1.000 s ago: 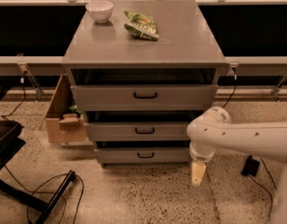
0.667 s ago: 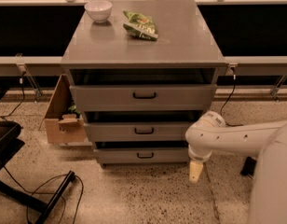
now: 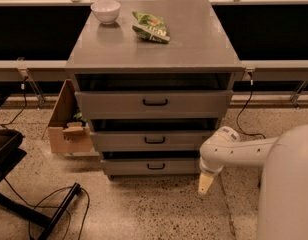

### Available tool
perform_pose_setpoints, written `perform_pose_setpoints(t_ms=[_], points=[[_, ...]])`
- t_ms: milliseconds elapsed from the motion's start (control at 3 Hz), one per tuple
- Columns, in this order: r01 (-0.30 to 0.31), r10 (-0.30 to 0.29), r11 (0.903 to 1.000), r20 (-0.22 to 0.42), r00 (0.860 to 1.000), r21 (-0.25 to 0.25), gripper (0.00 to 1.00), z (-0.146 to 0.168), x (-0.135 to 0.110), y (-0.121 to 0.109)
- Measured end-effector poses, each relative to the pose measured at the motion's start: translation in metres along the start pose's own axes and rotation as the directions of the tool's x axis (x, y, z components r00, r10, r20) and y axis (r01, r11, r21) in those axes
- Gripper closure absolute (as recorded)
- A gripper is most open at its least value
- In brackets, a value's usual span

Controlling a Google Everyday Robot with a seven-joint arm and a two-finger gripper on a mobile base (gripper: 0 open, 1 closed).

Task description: Open bottom drawer

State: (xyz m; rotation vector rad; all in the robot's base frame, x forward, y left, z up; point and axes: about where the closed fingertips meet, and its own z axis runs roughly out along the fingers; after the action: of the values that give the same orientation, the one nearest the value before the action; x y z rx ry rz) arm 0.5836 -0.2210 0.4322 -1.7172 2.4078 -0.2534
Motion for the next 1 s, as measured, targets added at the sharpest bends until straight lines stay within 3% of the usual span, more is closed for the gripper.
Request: perform_pose_setpoints(t_ms=[667, 1000], points=[[0.093, -0.093, 0.9957, 0.052, 0.994, 0.006, 0.00, 0.078, -0.038, 0.020], [0.146, -0.148, 0.9888, 0.056, 0.987, 0.030, 0.00, 0.119, -0.057, 0.021]])
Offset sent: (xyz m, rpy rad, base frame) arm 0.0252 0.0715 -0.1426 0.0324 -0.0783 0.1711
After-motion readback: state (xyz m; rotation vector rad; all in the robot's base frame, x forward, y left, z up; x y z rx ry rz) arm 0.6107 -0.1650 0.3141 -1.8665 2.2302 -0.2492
